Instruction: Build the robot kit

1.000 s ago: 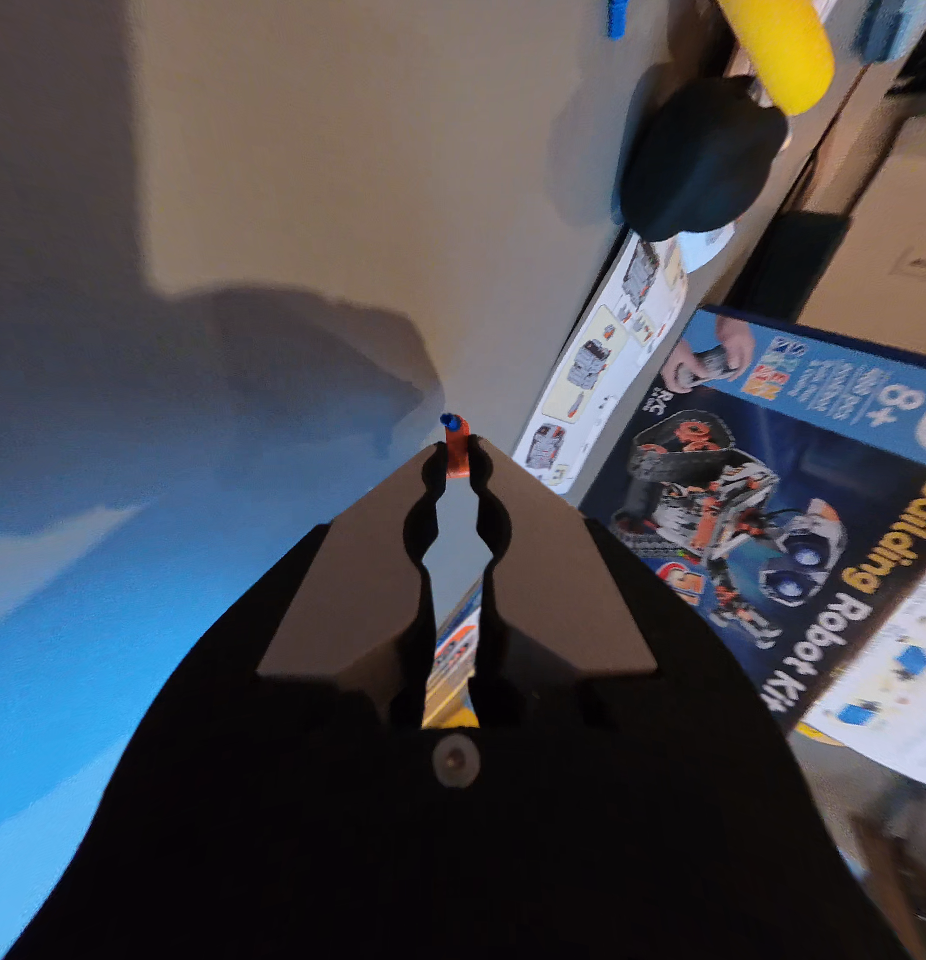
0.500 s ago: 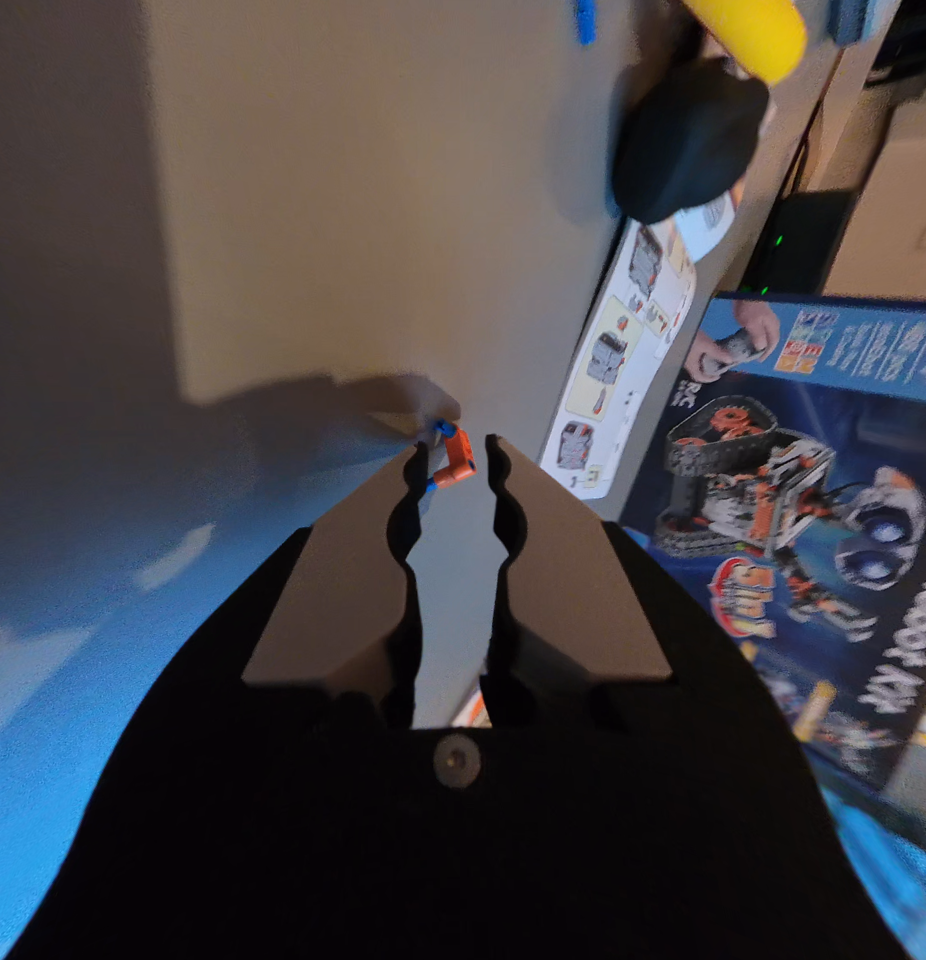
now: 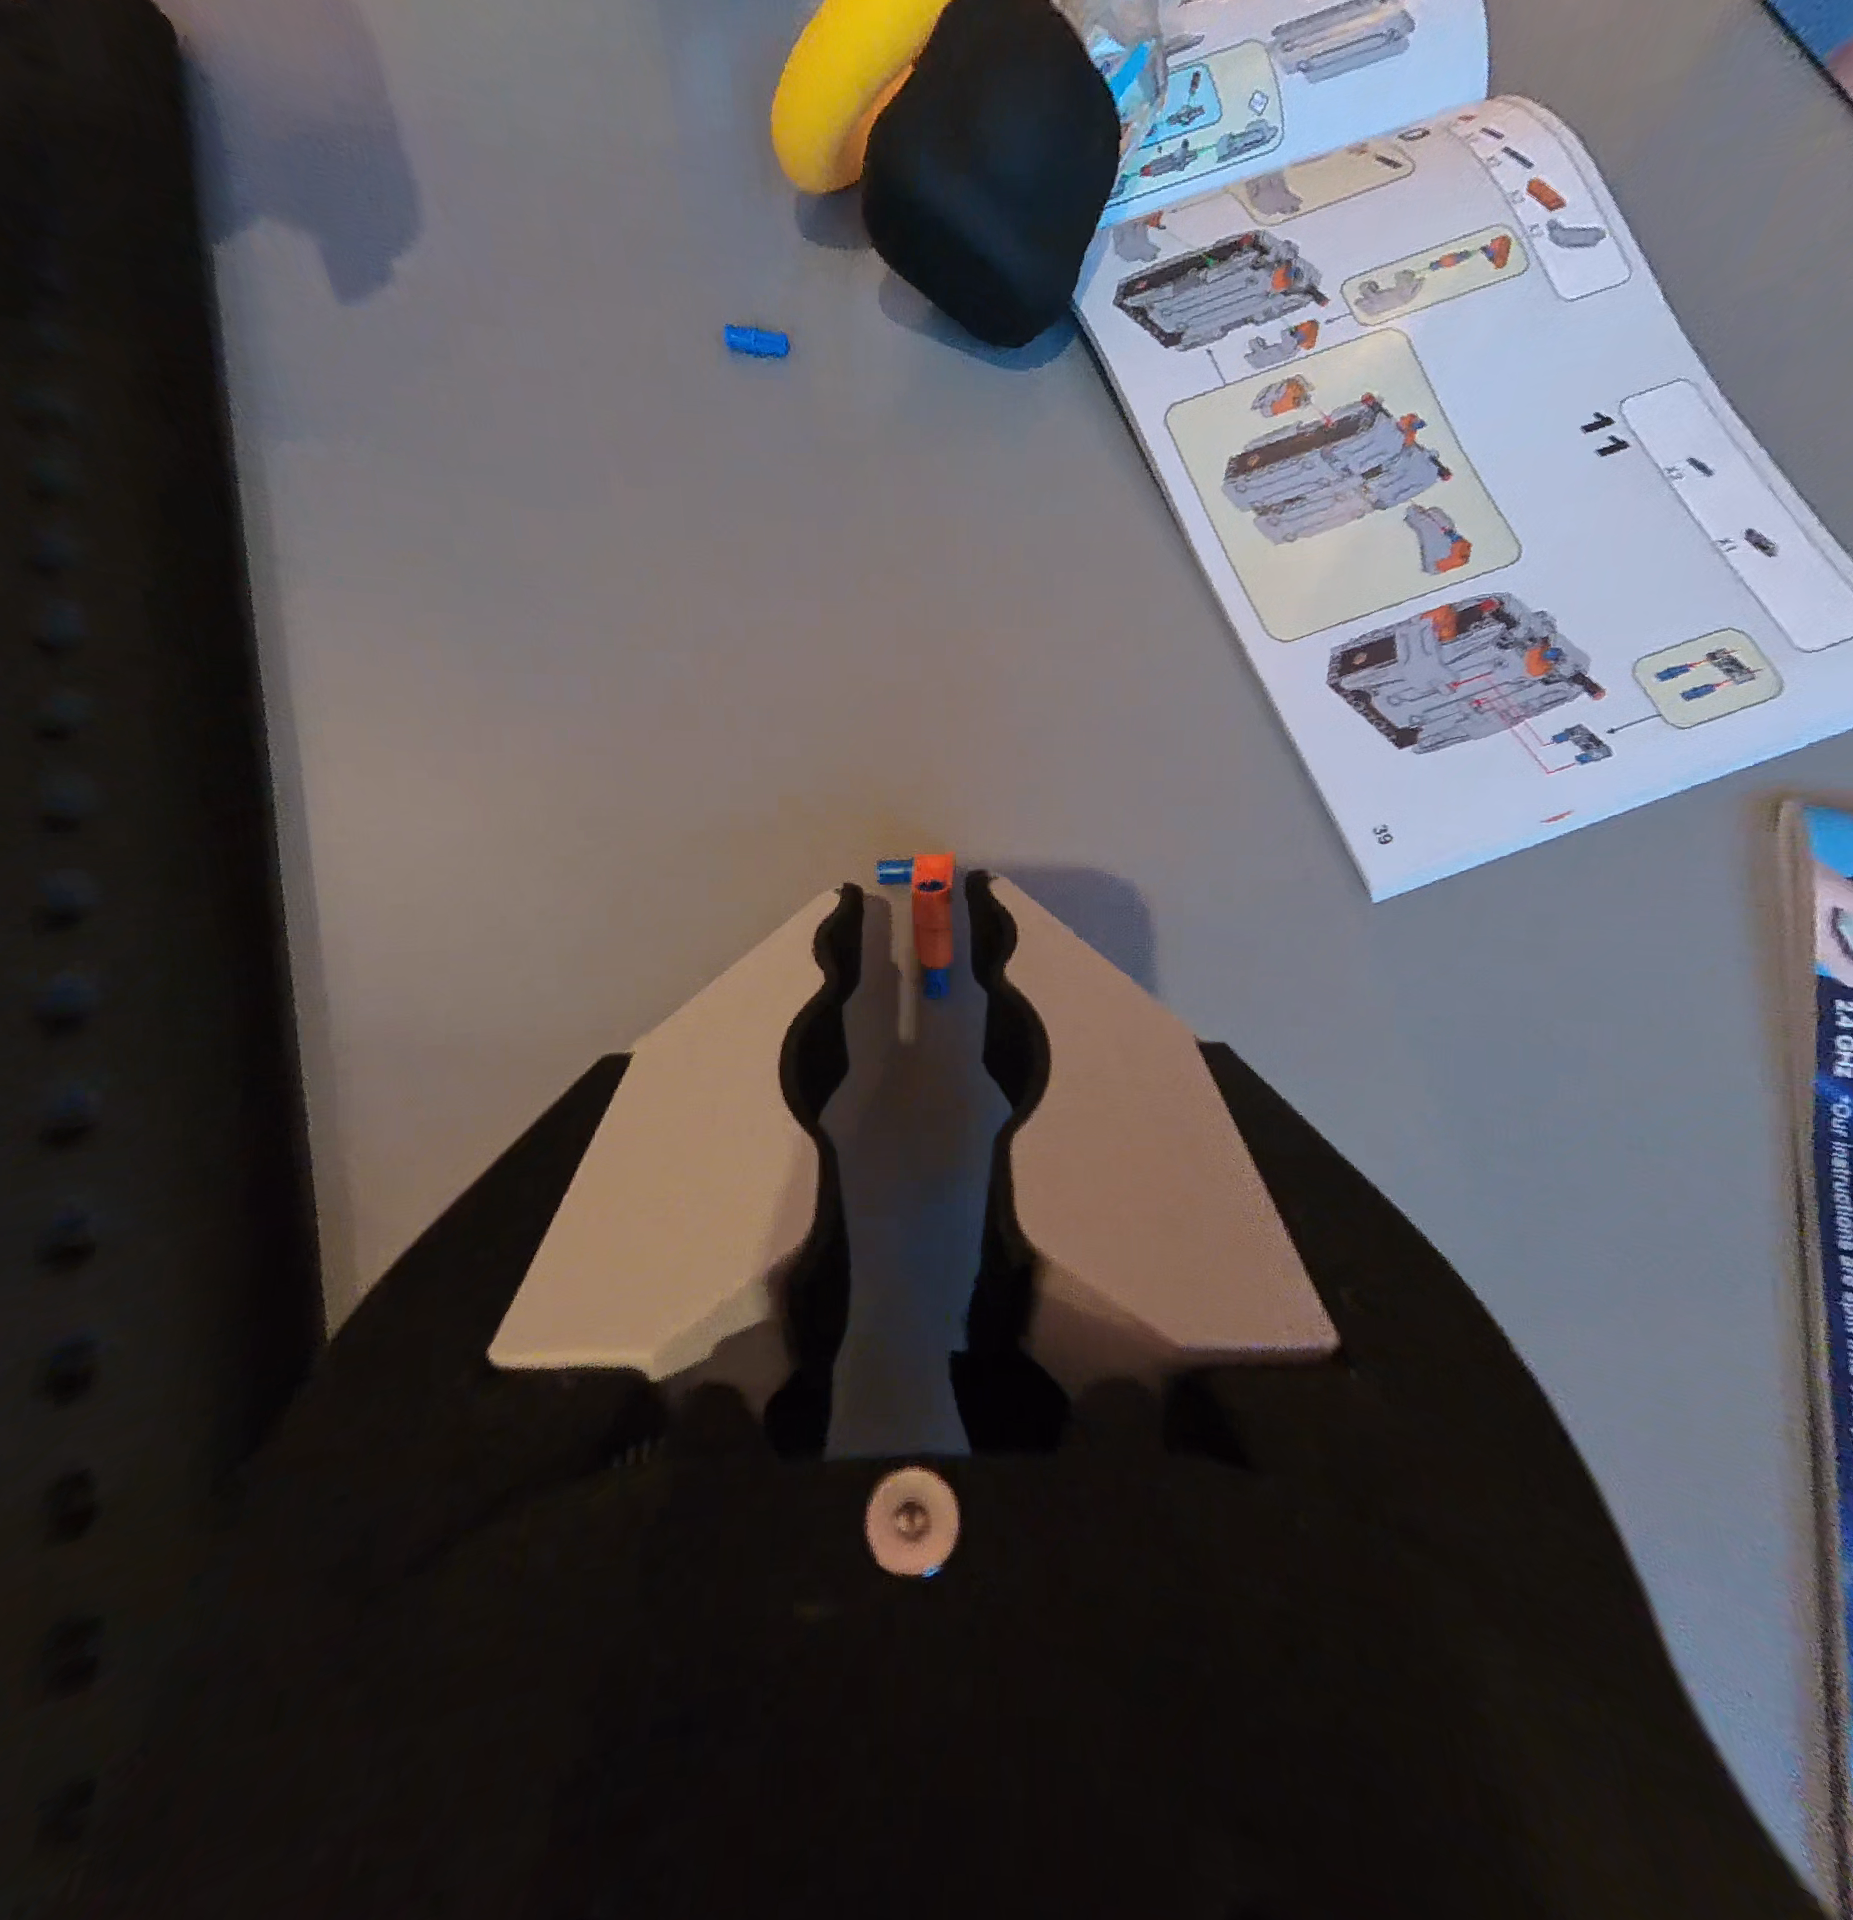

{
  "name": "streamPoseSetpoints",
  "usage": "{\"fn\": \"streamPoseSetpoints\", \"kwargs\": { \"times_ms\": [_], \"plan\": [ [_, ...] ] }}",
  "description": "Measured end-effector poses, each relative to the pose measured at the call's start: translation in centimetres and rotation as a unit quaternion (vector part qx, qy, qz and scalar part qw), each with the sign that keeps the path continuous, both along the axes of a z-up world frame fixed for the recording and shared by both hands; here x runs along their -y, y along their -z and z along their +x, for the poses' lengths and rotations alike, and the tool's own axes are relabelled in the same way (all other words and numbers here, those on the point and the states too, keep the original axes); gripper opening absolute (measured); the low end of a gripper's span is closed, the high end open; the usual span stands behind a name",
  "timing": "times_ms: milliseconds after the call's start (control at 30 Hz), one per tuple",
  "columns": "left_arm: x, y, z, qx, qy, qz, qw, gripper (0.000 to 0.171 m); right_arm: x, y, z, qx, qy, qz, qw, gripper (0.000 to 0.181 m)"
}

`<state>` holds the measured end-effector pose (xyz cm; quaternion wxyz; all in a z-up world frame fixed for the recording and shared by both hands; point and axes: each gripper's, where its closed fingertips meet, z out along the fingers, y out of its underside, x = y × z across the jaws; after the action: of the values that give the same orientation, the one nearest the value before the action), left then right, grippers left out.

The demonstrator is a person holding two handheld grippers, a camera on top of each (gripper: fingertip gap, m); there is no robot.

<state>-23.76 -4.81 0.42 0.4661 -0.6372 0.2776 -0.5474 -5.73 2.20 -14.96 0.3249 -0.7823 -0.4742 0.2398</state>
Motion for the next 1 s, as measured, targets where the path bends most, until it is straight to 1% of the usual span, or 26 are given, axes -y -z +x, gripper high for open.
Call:
{"fn": "streamPoseSetpoints", "kwargs": {
  "times_ms": [167,200,300,467,667,767,867,1000],
  "plan": [
    [-0.1,0.2,0.0,0.001,0.001,-0.007,1.000,0.005,-0.1,0.2,-0.1,-0.007,-0.002,-0.040,0.999,0.014],
    [-0.1,0.3,0.1,0.000,0.002,-0.007,1.000,0.005,-0.2,0.3,-0.1,-0.004,0.001,-0.047,0.999,0.010],
    [-0.1,0.4,0.2,-0.001,0.005,-0.009,1.000,0.005,-0.2,0.3,-0.3,-0.002,0.000,-0.053,0.999,0.007],
    [-0.1,0.5,0.2,0.000,0.006,-0.011,1.000,0.005,-0.3,0.1,-0.4,0.007,0.006,-0.046,0.999,0.006],
    [-0.1,0.5,0.2,0.000,0.007,-0.012,1.000,0.005,-0.9,0.2,0.0,-0.003,0.049,-0.050,0.998,0.006],
    [0.0,0.6,0.1,-0.001,0.008,-0.014,1.000,0.005,-0.5,0.2,0.1,-0.012,0.047,-0.058,0.997,0.008],
    [0.1,0.5,0.0,0.000,0.008,-0.013,1.000,0.005,-0.4,0.1,0.7,-0.012,0.048,-0.059,0.997,0.013],
    [0.1,0.5,0.1,0.000,0.010,-0.015,1.000,0.005,-0.5,-0.6,1.2,-0.016,0.051,-0.039,0.998,0.015]
  ]
}}
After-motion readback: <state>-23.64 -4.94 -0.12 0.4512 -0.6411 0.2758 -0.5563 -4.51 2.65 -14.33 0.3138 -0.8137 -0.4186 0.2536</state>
